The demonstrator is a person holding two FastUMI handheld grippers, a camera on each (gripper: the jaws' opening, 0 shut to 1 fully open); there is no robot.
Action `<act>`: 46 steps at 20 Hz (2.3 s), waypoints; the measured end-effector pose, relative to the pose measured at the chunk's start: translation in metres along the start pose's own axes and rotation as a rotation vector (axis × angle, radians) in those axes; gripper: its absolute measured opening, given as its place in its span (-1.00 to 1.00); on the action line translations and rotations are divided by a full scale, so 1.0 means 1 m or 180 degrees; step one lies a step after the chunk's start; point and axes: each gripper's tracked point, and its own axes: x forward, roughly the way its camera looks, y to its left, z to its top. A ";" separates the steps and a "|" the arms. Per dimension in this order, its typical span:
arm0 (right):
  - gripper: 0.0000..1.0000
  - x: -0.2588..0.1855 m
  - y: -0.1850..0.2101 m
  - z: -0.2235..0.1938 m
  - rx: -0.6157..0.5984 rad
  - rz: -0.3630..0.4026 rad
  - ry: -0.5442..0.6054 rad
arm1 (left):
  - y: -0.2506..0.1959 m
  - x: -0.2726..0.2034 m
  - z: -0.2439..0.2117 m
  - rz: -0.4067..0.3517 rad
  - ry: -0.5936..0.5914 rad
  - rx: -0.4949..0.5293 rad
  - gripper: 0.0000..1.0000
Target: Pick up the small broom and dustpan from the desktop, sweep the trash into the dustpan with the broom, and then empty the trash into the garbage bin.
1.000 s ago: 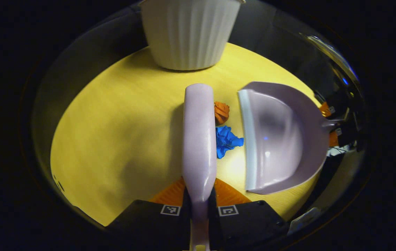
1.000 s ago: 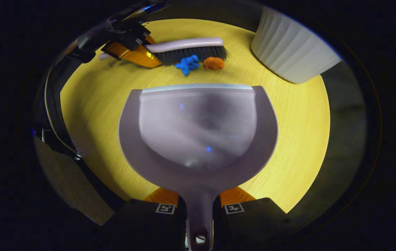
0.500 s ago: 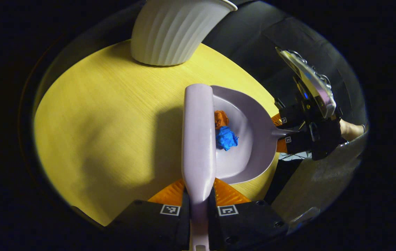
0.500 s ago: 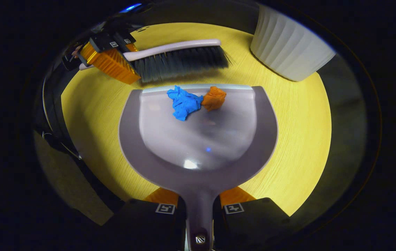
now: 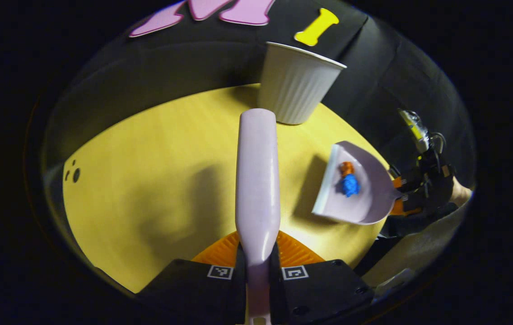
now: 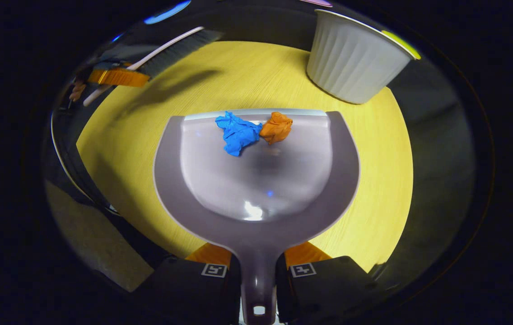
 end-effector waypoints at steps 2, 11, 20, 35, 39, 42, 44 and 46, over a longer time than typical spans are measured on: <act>-0.22 -0.010 0.003 0.003 0.0200 -0.0080 -0.0048 | 0.004 0.005 -0.025 0.0111 0.0013 -0.0131 -0.51; -0.29 -0.044 0.022 0.013 0.0807 -0.0572 -0.0418 | 0.015 -0.007 -0.103 0.0009 0.0254 -0.0135 -0.51; -0.29 -0.026 0.026 0.014 0.0930 -0.1283 -0.0598 | 0.029 -0.007 -0.120 0.0002 0.0228 -0.0217 -0.51; -0.30 -0.050 0.002 0.021 -0.0495 -0.1871 0.0778 | 0.040 -0.006 -0.155 0.0090 0.0210 -0.0672 -0.51; -0.31 -0.047 0.001 0.030 -0.0554 -0.1829 0.0895 | 0.034 -0.005 -0.160 0.0083 0.0237 -0.0773 -0.51; -0.31 -0.043 -0.001 0.034 -0.0555 -0.1801 0.0935 | 0.031 -0.003 -0.163 0.0088 0.0261 -0.0778 -0.51; -0.30 -0.041 -0.003 0.037 -0.0576 -0.1795 0.0962 | 0.031 -0.003 -0.162 0.0091 0.0264 -0.0767 -0.51; -0.30 -0.041 -0.001 0.040 -0.0658 -0.1827 0.1000 | 0.032 -0.003 -0.161 0.0104 0.0258 -0.0724 -0.51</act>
